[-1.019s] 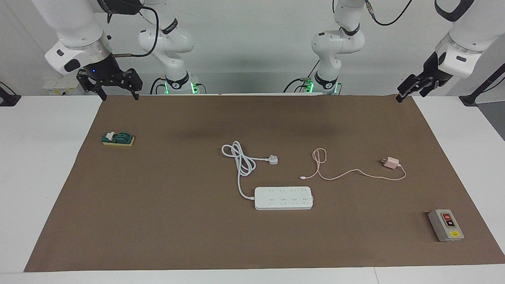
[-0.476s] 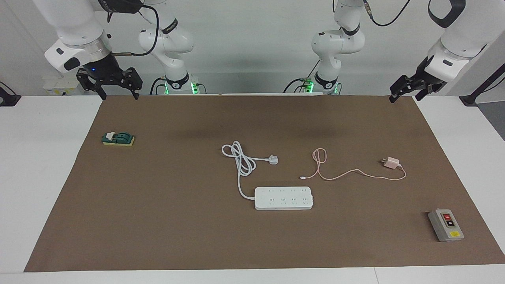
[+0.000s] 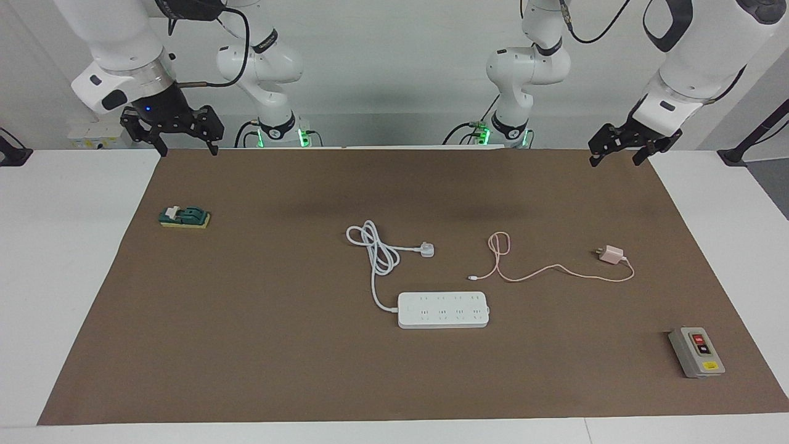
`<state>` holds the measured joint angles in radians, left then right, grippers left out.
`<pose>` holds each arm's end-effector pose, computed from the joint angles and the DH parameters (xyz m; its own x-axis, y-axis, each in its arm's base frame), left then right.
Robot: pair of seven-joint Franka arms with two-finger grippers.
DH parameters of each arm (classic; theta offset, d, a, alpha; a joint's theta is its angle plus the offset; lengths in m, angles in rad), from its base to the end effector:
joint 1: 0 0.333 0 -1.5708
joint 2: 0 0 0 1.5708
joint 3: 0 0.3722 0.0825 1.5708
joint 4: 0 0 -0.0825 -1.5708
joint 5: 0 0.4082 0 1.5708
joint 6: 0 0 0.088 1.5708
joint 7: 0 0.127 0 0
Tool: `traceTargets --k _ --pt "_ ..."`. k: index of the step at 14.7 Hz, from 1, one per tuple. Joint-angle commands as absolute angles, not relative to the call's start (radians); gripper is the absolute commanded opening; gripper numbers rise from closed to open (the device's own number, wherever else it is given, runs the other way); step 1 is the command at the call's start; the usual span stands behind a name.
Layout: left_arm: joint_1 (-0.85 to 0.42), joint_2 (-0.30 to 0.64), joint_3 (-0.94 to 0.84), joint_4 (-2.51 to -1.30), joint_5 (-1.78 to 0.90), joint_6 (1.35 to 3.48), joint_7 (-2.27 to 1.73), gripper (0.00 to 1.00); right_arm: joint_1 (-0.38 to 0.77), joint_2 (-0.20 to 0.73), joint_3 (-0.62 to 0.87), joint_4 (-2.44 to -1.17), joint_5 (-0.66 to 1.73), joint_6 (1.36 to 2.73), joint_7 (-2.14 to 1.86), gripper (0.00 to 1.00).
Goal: Unplug charger and place it aside
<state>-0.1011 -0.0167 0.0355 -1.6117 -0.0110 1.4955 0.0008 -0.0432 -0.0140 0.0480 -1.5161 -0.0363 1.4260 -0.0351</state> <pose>0.5600 -0.0381 0.6440 0.9928 -0.0669 -0.0993 -0.0661 -0.9977 0.0117 0.5570 -0.0021 0.6834 0.9964 0.0346 -0.0772 0.0373 -0.9987 0.0342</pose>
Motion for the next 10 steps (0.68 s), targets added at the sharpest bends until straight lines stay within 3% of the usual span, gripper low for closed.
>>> traceTargets --k 1,10 --pt "-0.11 -0.044 0.046 -1.647 0.009 1.529 0.009 1.0 -0.058 -0.037 0.058 -1.546 -0.041 1.447 -0.052 1.0" --pt "-0.109 -0.044 0.046 -1.647 0.008 1.528 0.005 1.0 -0.049 -0.04 0.058 -1.552 -0.04 1.445 -0.046 1.0"
